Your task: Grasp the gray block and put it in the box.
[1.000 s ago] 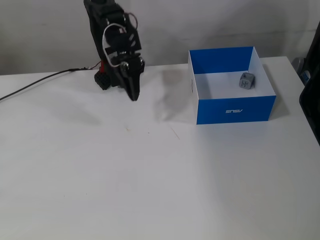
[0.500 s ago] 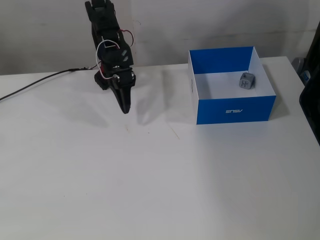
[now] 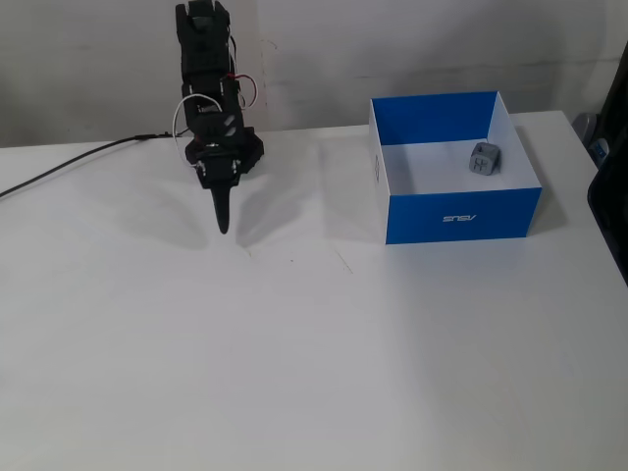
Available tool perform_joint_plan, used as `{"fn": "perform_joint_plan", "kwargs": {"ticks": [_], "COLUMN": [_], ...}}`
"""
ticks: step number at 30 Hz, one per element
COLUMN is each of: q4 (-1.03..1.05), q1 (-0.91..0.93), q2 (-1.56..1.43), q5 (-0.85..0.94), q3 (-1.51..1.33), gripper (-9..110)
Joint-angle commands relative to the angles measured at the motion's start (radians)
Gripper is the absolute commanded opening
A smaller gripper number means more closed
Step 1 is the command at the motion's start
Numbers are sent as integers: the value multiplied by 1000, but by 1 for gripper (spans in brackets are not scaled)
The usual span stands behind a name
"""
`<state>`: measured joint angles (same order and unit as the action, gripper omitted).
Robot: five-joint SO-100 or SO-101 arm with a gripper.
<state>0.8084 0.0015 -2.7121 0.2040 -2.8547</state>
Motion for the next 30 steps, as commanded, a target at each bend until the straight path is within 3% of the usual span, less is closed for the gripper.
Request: {"fn": "perform_joint_plan", "kwargs": {"ticks": [1,18,25,30], "q4": [-41,-5,201,230], "q1": [-11,9,23,12], "q2": [-35,-270,-653,-683], "q5": [-52,-55,-43,-57], "q3": [-26,-198,-293,-296], "gripper": [0,0,0,0]}}
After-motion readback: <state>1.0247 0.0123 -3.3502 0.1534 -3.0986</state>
